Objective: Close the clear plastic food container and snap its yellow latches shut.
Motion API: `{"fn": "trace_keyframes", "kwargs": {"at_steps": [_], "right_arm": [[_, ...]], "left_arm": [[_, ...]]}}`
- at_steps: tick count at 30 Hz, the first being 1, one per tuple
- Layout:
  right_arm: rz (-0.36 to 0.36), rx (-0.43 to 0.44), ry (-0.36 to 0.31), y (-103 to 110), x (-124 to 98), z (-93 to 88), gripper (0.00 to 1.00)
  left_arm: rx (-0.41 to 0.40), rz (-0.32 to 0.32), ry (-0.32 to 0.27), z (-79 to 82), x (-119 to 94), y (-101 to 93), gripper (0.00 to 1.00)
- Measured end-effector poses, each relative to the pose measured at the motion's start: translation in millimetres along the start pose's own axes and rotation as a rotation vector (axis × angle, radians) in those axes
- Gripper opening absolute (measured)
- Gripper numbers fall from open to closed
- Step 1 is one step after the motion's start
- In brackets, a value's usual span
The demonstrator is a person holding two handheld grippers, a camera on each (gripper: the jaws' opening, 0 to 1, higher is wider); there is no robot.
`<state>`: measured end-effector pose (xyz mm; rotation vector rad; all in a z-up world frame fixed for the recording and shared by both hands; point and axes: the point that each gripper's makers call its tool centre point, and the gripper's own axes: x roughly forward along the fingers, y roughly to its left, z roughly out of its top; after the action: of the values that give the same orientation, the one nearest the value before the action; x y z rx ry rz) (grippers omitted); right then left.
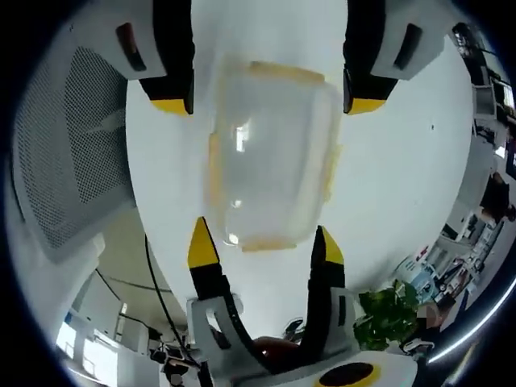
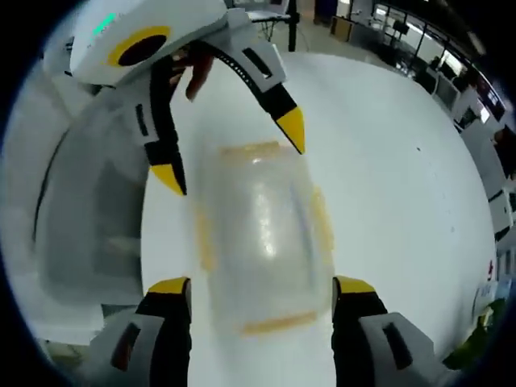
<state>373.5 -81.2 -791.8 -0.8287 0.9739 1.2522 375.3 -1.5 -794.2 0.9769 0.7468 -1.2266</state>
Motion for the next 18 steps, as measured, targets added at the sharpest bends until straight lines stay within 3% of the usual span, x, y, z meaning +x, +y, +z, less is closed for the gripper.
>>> {"fn": "trace_keyframes", "kwargs": {"at_steps": [9, 18], "right_arm": [[-0.055, -0.029, -0.014, -8, 6, -1.5, 0.78], [-0.044, -0.064, -0.004, -5, 14, -3.8, 0.82]], "left_arm": [[0.020, 0.010, 0.019, -8.4, 7, 6.6, 0.82], [0.032, 0.015, 0.021, -7.5, 18, 7.7, 0.86]]}}
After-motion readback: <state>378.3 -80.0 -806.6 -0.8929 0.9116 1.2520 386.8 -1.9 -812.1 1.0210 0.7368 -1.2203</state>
